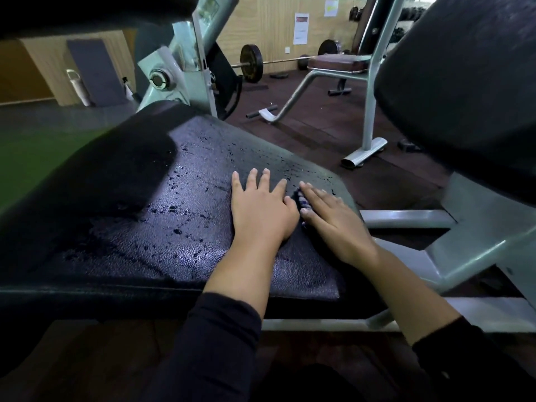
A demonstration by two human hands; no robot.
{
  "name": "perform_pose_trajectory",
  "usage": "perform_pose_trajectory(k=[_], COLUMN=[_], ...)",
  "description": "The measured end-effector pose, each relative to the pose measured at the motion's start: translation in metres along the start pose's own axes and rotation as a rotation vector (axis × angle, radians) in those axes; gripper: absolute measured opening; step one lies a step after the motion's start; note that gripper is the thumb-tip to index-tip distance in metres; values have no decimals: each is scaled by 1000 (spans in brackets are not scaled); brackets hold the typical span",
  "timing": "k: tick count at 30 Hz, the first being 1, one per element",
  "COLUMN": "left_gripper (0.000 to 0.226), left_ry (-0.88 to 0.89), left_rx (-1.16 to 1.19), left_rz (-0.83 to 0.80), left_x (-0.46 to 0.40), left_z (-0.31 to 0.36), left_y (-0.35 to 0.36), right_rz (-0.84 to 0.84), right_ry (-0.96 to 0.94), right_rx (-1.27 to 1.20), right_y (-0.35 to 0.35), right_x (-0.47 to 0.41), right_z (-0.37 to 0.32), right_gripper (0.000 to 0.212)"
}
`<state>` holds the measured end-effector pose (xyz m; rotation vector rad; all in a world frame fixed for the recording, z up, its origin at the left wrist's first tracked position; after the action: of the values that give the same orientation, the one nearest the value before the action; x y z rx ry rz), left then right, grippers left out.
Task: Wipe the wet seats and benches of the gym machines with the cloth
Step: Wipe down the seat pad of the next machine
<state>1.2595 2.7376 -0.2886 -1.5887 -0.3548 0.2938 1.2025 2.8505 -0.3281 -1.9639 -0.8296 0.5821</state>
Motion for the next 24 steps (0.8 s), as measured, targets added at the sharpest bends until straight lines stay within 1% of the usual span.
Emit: perform_pose_trajectory(k=[5, 9, 14, 16, 20, 24], left_gripper=[53, 53, 53, 53, 53, 54], left_ry=[-2, -4, -5, -6, -4, -3], left_rx=[0, 4, 12, 18, 22, 12], left_rz=[18, 28, 33, 29, 22, 17], left_x=[1, 0, -1, -1, -1, 0], left_z=[1, 1, 0, 1, 1, 1], left_y=[-2, -2, -1, -1, -2, -1], right_rz=[-41, -42, -35, -31, 11, 43], right_ry=[61, 75, 177, 214, 225, 146], right_rx=[34, 28, -97, -164, -189, -123], right_y=[-2, -8, -23, -26, -25, -21], right_x=[-27, -70, -123, -126, -112, -76], right_z=[5, 15, 66, 83, 91, 81], right_gripper=[52, 49, 49, 49, 48, 47])
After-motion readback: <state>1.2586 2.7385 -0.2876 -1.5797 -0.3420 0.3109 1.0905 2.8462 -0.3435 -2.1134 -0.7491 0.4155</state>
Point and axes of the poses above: each hand's wrist, its own x-axis away from the middle knuckle, its own y-axis out of the palm, z = x × y, the point moved 7 cm from there along -x, towards the middle knuckle, and after that the axes turned 10 degrees about -z, right-handed, at the moved point
